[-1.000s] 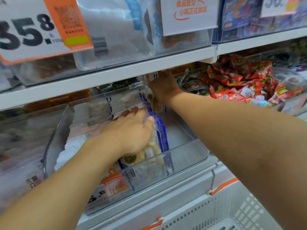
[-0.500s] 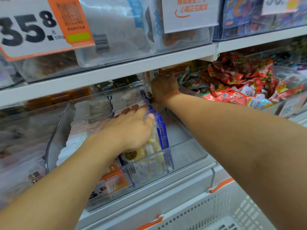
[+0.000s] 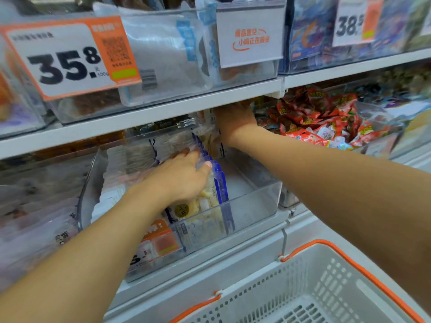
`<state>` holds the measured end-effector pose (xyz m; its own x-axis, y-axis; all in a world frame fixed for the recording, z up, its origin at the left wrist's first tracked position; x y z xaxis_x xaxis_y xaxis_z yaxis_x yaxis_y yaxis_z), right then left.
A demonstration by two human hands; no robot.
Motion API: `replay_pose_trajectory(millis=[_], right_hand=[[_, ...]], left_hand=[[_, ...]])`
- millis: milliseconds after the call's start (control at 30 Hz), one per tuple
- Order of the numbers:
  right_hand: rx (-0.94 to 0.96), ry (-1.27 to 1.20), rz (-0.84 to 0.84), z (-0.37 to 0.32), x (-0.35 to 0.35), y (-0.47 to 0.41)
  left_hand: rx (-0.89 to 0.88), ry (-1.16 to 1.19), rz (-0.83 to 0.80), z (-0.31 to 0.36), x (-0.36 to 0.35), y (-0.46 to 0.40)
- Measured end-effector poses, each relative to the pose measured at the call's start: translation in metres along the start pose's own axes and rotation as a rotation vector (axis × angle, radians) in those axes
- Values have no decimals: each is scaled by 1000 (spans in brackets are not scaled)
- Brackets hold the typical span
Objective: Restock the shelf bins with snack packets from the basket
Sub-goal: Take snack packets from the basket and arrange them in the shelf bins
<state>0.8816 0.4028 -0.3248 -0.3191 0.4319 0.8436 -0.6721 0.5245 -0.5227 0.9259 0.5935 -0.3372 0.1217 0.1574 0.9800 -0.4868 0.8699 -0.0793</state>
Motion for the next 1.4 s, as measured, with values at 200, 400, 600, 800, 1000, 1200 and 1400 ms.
replay_pose_trajectory(millis=[200,400,600,800,1000,1200,1400], right_hand=[[192,-206,551,19,62,123],[154,-488,-310,10,-43,314],[-634,-640,-1125,-50,-161,447],[-857,-621,-1004,-76,-198,464],[-550,-881,-1093,-23,-144,393],[-460,-1258,-906,64,16,282],[-157,-1263,-498,91,96,229]], left_hand=[[-479,141,606,33,14,56],[-782,-160,-263,61,-68,95],[-542,-394,-809,52,-122,103],[-555,-348,-740,48,-122,97],[-511,-403,-713,35,-113,92],[-234,251,-616,39,-94,90],[-334,825,48,60,-46,81]])
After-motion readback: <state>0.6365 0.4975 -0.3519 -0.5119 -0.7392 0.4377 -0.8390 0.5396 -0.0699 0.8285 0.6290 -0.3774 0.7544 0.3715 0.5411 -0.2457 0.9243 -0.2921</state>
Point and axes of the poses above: each hand's wrist, its own y-axis away from the middle knuckle, its own x-axis out of the back of the hand, z = x × y, the point moved 1 cm from there along -y, towards the middle knuckle, and after that the axes turned 6 degrees about z, right-handed, at the moved point
